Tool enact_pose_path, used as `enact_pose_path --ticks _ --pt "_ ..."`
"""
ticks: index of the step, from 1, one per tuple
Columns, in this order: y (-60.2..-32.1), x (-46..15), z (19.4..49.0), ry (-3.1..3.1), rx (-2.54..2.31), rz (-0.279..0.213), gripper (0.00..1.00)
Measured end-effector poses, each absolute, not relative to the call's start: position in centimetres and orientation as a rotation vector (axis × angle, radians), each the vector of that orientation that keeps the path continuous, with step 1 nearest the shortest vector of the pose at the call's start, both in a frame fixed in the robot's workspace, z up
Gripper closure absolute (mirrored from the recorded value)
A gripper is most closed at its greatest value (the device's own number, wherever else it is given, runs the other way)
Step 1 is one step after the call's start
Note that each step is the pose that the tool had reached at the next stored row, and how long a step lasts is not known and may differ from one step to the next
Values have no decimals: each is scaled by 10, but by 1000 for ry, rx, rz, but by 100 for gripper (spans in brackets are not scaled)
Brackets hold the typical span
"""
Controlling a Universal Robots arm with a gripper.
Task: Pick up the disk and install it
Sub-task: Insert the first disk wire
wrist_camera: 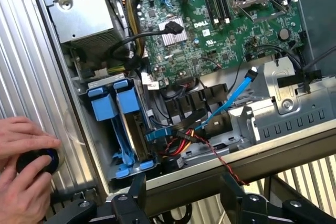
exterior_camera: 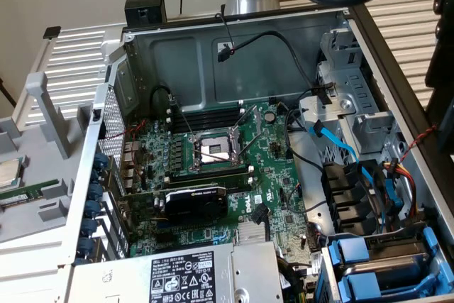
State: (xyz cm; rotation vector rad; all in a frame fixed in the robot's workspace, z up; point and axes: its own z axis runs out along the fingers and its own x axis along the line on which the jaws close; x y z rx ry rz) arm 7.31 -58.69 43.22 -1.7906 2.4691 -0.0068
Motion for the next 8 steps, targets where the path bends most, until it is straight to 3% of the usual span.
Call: enact_pose_path --ticks 8 --pt "-586 65 429 2486 -1753 -17 33"
